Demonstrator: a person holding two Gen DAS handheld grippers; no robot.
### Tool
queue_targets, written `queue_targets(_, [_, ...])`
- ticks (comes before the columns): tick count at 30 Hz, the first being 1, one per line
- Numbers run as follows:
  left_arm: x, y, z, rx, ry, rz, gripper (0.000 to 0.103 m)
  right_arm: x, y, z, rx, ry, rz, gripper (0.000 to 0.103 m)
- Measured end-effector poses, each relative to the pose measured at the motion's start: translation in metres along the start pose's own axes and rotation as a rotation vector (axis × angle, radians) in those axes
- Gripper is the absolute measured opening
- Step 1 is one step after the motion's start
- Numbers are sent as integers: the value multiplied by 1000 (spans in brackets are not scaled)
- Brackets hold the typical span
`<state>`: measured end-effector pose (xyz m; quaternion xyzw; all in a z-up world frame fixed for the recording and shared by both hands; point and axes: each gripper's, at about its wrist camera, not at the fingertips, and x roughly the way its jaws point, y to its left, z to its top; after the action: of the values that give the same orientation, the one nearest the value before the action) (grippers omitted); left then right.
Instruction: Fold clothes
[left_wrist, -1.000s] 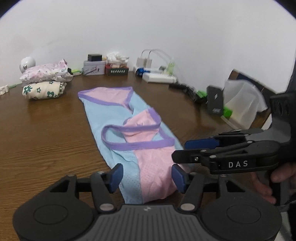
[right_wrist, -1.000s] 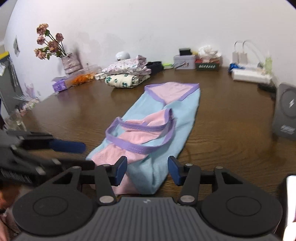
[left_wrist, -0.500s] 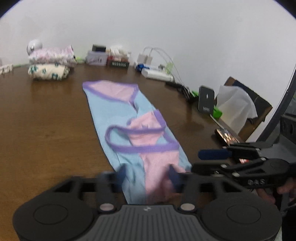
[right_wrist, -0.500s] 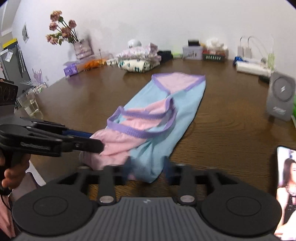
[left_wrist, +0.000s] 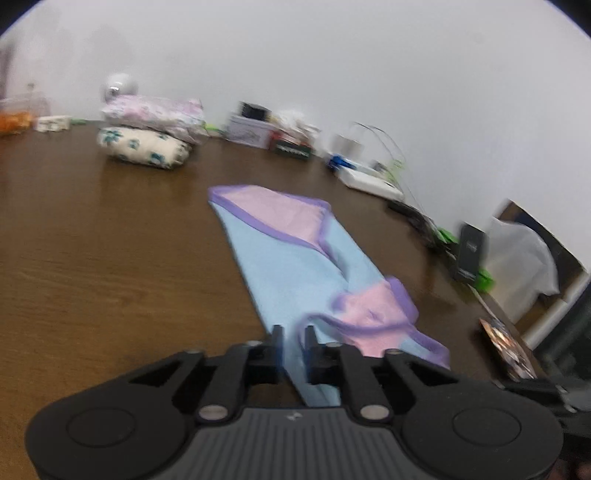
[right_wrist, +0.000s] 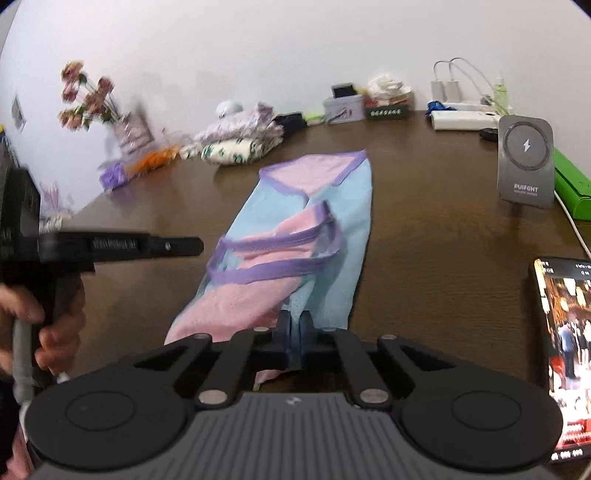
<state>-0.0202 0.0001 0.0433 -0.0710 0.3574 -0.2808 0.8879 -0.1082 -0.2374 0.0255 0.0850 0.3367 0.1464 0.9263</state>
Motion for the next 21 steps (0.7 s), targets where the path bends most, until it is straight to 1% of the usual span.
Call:
queue_targets(1, [-4,-6,-3,26,13,-44,50,-2,0,0,-17,-9,8,35])
queue_targets(2, [-6,-11,-6,44,21,-72,56,-2,0,1,-29,-25,21,45])
queue_targets(3, [-6,-18,-11,63,36,-87,56,-2,0,2,-40,-41,34,45])
queue_targets(4, [-4,-24,-15,83,55,-88,56,1,-1,3,-40,-39,40,39])
queue_targets(5, [-1,-30,-20,108,74,-76,56,8,-1,5,-36,-26,51,29])
queue_targets(6, [2,-34,-23,133,84,-54,55,15,-2,4,-30,-9,57,25])
queue_targets(7, [4,-37,-26,158,91,-30,53,19,-2,3,-33,-8,44,22])
queue_targets(8, [6,-38,-29,179,94,-10,48,23,-1,2,-38,-10,28,19])
queue_targets(9, [7,-39,-31,199,97,10,39,22,-1,0,-34,-10,23,17])
queue_targets(10, [8,-37,-34,206,101,9,28,20,-1,-2,-28,-11,21,15])
queue_targets(12, [8,-33,-34,181,96,7,29,16,-1,-6,-18,-13,15,15])
queue_targets(13, [4,-32,-33,181,82,11,31,11,2,-7,-35,-23,-1,18])
queue_targets(15, [-8,-30,-29,182,36,19,38,1,11,-10,-78,-46,-38,45])
queue_targets(16, [-16,-28,-26,173,2,21,46,-5,14,-10,-98,-74,-55,65])
queue_targets(17, [-24,-27,-23,172,-18,19,50,-11,19,-9,-116,-103,-59,68])
queue_targets(19, [-39,-27,-20,191,-51,13,50,-23,26,-6,-141,-142,-59,68])
queue_targets(21, [-47,-32,-27,260,-61,0,55,-31,33,-6,-179,-167,-39,68])
